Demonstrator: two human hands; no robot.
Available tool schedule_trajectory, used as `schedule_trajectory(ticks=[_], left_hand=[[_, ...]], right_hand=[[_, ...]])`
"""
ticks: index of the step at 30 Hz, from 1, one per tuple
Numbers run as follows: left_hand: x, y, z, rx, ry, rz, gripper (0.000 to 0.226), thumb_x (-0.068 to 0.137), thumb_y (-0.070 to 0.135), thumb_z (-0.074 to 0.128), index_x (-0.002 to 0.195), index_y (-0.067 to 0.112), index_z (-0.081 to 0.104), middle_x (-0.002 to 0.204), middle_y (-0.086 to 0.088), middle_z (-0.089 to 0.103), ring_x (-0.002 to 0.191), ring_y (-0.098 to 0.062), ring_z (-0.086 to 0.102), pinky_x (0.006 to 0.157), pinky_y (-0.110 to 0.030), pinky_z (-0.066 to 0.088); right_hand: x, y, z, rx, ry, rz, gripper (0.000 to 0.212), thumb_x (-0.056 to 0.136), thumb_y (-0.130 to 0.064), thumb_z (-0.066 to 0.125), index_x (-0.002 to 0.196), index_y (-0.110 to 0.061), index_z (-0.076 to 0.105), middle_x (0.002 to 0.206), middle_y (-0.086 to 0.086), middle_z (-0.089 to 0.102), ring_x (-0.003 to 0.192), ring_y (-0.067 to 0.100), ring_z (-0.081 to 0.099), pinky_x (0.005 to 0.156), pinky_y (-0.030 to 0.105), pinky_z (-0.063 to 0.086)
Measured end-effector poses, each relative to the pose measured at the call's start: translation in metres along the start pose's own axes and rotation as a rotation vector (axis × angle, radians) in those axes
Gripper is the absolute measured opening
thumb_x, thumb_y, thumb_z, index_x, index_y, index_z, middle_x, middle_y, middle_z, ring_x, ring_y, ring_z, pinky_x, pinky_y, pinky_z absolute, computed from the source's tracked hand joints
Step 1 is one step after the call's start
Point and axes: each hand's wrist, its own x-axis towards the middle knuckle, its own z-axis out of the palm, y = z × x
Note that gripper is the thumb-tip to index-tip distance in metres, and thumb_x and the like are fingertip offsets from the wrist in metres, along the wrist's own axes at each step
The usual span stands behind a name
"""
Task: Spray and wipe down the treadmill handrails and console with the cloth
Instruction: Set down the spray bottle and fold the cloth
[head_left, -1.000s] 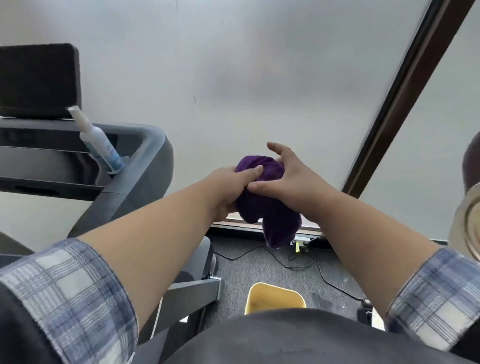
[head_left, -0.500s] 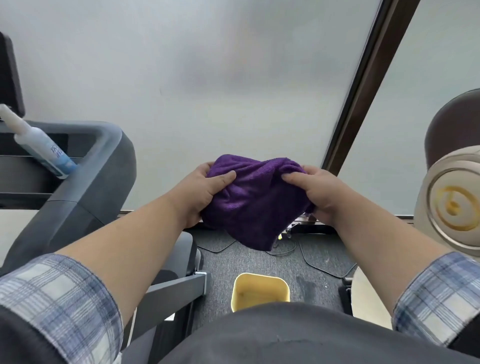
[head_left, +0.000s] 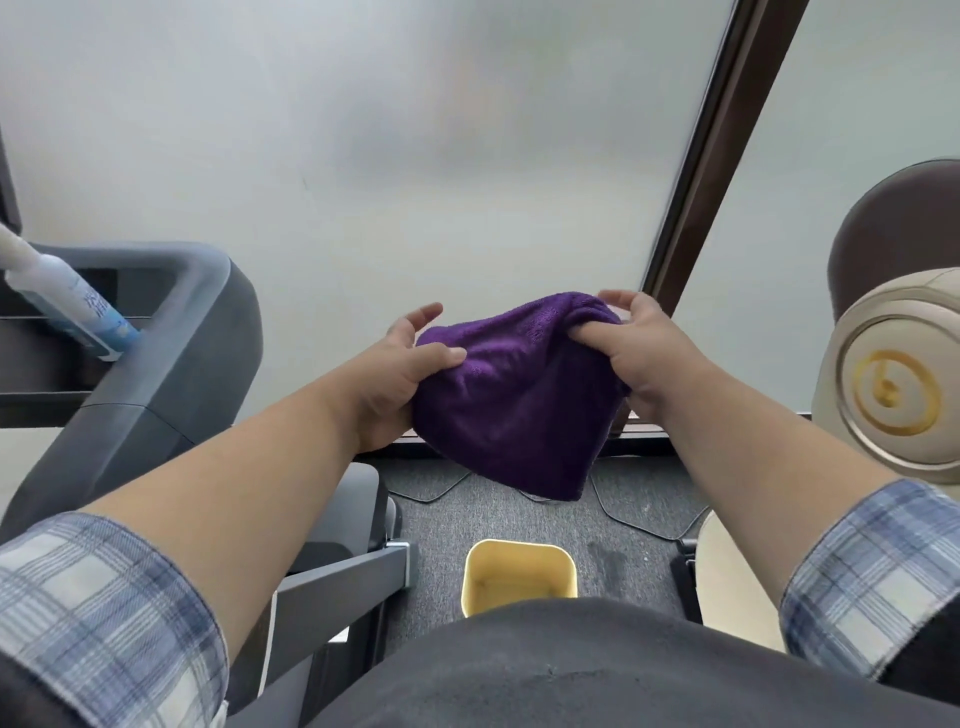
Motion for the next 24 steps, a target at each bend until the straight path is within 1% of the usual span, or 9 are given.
schedule_trajectory(ticks=[3, 6, 10, 13, 15, 17, 19, 22, 24], left_hand=[[-0.002, 0.0, 0.004, -0.092, -0.094, 0.014, 0.062, 0.078, 0.011, 0.071, 0.133, 0.035, 0.053, 0.117, 0.0, 0.072, 0.093, -0.021, 0.072, 0.071, -0.039, 0.059], [-0.002, -0.003, 0.01, -0.093, -0.134, 0.018, 0.052, 0.086, 0.004, 0.067, 0.13, 0.031, 0.058, 0.111, -0.003, 0.071, 0.09, -0.022, 0.07, 0.077, -0.043, 0.058], [-0.003, -0.005, 0.005, -0.064, -0.076, 0.01, 0.037, 0.092, 0.007, 0.065, 0.122, 0.029, 0.061, 0.101, -0.003, 0.074, 0.082, -0.021, 0.071, 0.066, -0.04, 0.059], [-0.003, -0.007, -0.001, -0.079, 0.001, -0.007, 0.013, 0.097, 0.024, 0.062, 0.109, 0.024, 0.066, 0.091, 0.0, 0.072, 0.074, -0.017, 0.07, 0.061, -0.034, 0.058], [-0.001, -0.009, -0.002, -0.032, 0.059, -0.012, 0.013, 0.098, 0.028, 0.061, 0.099, 0.022, 0.072, 0.086, 0.003, 0.072, 0.069, -0.013, 0.068, 0.058, -0.029, 0.056], [0.002, -0.011, -0.002, 0.05, 0.091, 0.014, 0.014, 0.098, 0.02, 0.061, 0.093, 0.02, 0.075, 0.084, 0.003, 0.073, 0.068, -0.01, 0.067, 0.059, -0.025, 0.056], [0.004, -0.014, -0.003, 0.146, 0.098, 0.034, 0.02, 0.097, 0.007, 0.059, 0.096, 0.02, 0.075, 0.088, 0.001, 0.074, 0.07, -0.008, 0.068, 0.063, -0.023, 0.056], [0.008, -0.014, -0.009, 0.259, 0.148, 0.039, 0.041, 0.094, -0.004, 0.056, 0.108, 0.032, 0.069, 0.101, 0.002, 0.069, 0.072, -0.008, 0.066, 0.065, -0.025, 0.057], [0.01, -0.013, -0.013, 0.392, 0.174, 0.042, 0.051, 0.091, -0.006, 0.054, 0.117, 0.037, 0.066, 0.107, 0.0, 0.067, 0.077, -0.012, 0.065, 0.072, -0.028, 0.059]], right_hand=[[-0.003, 0.004, -0.002, 0.194, 0.083, 0.175, 0.055, 0.08, -0.027, 0.084, 0.126, -0.022, 0.053, 0.109, 0.005, 0.07, 0.083, 0.017, 0.073, 0.067, 0.036, 0.059], [-0.014, 0.024, 0.004, 0.505, -0.041, 0.505, 0.045, 0.079, -0.031, 0.08, 0.113, -0.005, 0.066, 0.112, 0.014, 0.072, 0.095, 0.029, 0.073, 0.083, 0.048, 0.06], [-0.019, 0.041, 0.008, 0.411, -0.039, 0.401, 0.049, 0.091, 0.004, 0.064, 0.134, -0.011, 0.046, 0.114, 0.022, 0.058, 0.082, 0.025, 0.068, 0.061, 0.034, 0.062], [-0.017, 0.042, 0.003, 0.158, 0.059, 0.207, 0.065, 0.087, 0.01, 0.065, 0.139, -0.024, 0.044, 0.125, 0.016, 0.052, 0.093, 0.022, 0.065, 0.058, 0.028, 0.058], [-0.017, 0.043, -0.001, -0.012, 0.02, 0.107, 0.059, 0.087, 0.003, 0.07, 0.129, -0.034, 0.051, 0.142, 0.008, 0.045, 0.109, 0.015, 0.058, 0.076, 0.027, 0.059], [-0.018, 0.042, -0.006, -0.253, -0.049, -0.019, 0.057, 0.08, -0.016, 0.08, 0.12, -0.048, 0.053, 0.147, -0.003, 0.043, 0.123, 0.011, 0.051, 0.101, 0.034, 0.05], [-0.021, 0.035, -0.011, -0.647, -0.13, -0.213, 0.069, 0.066, -0.045, 0.085, 0.125, -0.054, 0.051, 0.142, -0.013, 0.043, 0.127, 0.0, 0.043, 0.11, 0.028, 0.037], [-0.018, 0.03, -0.012, -1.125, -0.296, -0.392, 0.09, 0.062, -0.049, 0.088, 0.141, -0.039, 0.048, 0.148, -0.004, 0.036, 0.136, 0.009, 0.033, 0.118, 0.033, 0.028], [-0.015, 0.027, -0.01, -1.298, -0.331, -0.418, 0.078, 0.07, -0.04, 0.087, 0.14, -0.03, 0.054, 0.146, 0.0, 0.041, 0.137, 0.02, 0.036, 0.117, 0.035, 0.03]])
